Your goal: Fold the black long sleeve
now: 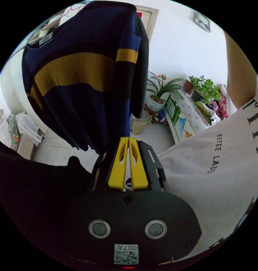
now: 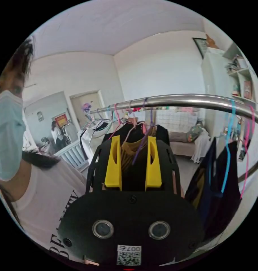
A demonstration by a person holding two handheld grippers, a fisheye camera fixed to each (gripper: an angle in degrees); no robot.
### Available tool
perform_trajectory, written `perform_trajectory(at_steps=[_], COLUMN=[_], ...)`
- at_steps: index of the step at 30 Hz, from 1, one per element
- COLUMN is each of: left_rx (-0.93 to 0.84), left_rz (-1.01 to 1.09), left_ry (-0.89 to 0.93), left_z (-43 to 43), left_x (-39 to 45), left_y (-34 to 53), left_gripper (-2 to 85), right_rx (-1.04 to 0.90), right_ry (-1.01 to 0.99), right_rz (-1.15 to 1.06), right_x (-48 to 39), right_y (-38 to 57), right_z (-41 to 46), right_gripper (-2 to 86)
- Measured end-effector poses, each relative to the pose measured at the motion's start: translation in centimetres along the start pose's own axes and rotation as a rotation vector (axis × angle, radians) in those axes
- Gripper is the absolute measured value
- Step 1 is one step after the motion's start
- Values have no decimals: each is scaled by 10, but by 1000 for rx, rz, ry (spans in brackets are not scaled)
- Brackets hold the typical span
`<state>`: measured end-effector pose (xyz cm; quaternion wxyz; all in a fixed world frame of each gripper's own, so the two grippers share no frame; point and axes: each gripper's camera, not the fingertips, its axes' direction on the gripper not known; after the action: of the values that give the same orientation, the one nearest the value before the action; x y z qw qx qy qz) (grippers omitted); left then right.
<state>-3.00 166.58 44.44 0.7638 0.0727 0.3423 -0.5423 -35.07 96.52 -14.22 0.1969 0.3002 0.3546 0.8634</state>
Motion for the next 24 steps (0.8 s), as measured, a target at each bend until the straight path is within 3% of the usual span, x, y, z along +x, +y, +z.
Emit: perform_trajectory(at_steps=[6,12,24], left_rx=[23,21,37], left_rz=[-17,-69,-169], left_ry=[-16,-17,-57], left_z=[-5,-7,-26], left_x=[10,15,12], left_y=[1,6,7], left_gripper=[-10,-10,-10], right_rx=[-228,-298,-105], right_ry=[212,407,517], right_rz=[-64,-213,-124], right_x=[0,-7,33], right_y=[-17,-26,-55], right_z=[93,131,52], right_gripper=[91,19,3])
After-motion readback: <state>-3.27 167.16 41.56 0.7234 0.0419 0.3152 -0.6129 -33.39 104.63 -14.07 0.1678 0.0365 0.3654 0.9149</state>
